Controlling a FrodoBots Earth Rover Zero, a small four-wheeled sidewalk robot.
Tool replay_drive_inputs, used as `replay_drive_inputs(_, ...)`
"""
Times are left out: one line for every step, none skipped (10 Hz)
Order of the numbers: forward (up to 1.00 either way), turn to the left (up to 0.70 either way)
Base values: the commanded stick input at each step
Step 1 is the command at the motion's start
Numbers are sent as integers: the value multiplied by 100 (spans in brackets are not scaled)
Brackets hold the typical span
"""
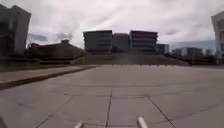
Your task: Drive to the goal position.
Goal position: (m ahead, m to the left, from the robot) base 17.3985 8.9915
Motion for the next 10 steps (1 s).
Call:
replay_drive_inputs(100,0)
replay_drive_inputs(100,0)
replay_drive_inputs(100,0)
replay_drive_inputs(100,0)
replay_drive_inputs(100,0)
replay_drive_inputs(100,0)
replay_drive_inputs(100,0)
replay_drive_inputs(100,0)
replay_drive_inputs(100,-9)
replay_drive_inputs(100,-19)
